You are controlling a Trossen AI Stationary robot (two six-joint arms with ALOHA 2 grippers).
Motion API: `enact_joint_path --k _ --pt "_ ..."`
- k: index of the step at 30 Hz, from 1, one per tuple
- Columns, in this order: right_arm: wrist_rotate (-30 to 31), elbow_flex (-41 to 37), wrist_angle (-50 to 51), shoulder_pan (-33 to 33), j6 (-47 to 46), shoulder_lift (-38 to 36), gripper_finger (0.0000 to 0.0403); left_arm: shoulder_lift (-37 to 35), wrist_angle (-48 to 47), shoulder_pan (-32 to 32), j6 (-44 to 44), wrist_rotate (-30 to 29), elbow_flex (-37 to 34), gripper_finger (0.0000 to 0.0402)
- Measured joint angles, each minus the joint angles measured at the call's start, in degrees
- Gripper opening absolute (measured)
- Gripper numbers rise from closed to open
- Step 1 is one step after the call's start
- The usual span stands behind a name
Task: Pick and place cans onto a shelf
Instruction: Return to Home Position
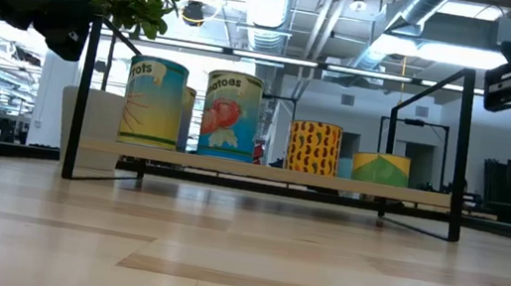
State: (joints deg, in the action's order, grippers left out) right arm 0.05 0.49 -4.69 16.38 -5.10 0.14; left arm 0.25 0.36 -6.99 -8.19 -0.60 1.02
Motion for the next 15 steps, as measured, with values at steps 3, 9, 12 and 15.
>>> enact_joint_path --k 3,9,12,15 --pt "0.0 0.0 0.2 0.0 0.0 0.0 0.0111 0.0 0.0 0.0 0.0 -0.1 0.0 0.0105" --pt "0.0 0.0 0.4 0.0 -6.7 0.0 0.0111 0.0 0.0 0.0 0.0 -0.1 0.0 0.0105" --pt "0.0 0.0 0.6 0.0 -6.9 0.0 0.0111 0.0 0.0 0.0 0.0 -0.1 0.0 0.0105" --pt "0.0 -0.1 1.3 0.0 -6.9 0.0 0.0111 0.0 0.0 0.0 0.0 -0.1 0.0 0.0105"
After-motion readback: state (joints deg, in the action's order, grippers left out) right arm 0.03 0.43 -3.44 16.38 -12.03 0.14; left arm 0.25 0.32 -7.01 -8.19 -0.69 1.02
